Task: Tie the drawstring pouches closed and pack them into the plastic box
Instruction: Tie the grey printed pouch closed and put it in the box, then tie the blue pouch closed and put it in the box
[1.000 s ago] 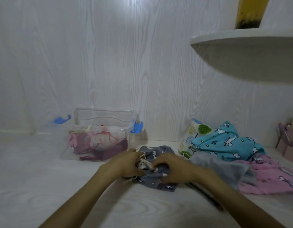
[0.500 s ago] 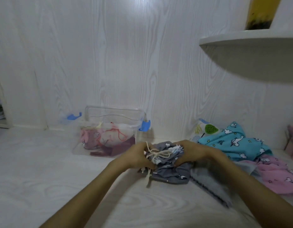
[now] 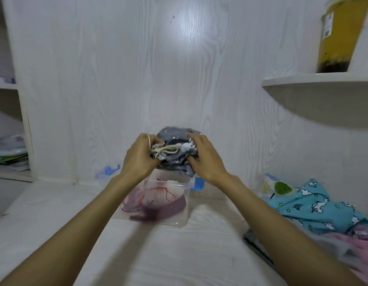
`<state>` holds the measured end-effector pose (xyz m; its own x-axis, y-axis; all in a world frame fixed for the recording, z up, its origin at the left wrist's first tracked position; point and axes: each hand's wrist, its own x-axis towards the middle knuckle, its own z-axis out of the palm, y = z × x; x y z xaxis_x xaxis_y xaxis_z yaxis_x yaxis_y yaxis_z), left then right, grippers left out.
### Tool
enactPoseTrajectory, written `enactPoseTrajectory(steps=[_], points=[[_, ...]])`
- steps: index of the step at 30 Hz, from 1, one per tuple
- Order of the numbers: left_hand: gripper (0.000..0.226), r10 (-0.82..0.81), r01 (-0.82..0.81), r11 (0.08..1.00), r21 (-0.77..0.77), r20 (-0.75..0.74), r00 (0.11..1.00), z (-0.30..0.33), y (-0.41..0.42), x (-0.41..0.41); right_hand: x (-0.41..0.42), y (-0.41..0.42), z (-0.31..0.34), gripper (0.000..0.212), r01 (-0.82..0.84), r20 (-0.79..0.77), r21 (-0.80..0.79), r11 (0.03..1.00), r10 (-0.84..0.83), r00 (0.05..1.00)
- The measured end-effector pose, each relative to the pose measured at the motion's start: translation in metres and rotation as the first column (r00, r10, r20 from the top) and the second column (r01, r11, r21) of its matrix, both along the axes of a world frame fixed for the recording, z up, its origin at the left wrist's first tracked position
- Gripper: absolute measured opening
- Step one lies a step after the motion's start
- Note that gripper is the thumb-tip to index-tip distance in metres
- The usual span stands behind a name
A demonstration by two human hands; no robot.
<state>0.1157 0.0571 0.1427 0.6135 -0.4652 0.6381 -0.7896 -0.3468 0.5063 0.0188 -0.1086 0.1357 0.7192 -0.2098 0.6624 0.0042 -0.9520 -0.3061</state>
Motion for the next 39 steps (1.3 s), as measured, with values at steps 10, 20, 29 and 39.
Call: enactPoseTrajectory(steps=[10,20,29,39], points=[[0.044,0.017,0.046,0.881,0.472,-0.13,0.991,-0.012,-0.003,0.029,0.004,-0.008,-0.04,0.041,0.059,-0.391,0.146,0.988,0.003,0.92],[0.032,0.145,-0.136,0.721,0.679,0.043,0.988,-0.011,-0.049,0.007,-0.033,-0.035,-0.031,0.035,0.078,-0.411,0.071,0.994,-0.042,0.911],[0.024,-0.185,0.203,0.938,0.282,-0.089,0.979,-0.034,-0.126,-0.109,-0.142,-0.105,-0.045,0.024,0.371,-0.426,0.247,0.895,-0.244,0.871],[0.063,-0.457,0.602,0.738,0.303,-0.432,0.778,-0.126,-0.201,-0.15,-0.161,-0.13,-0.073,0.045,0.608,-0.513,-0.142,0.781,-0.584,0.629]])
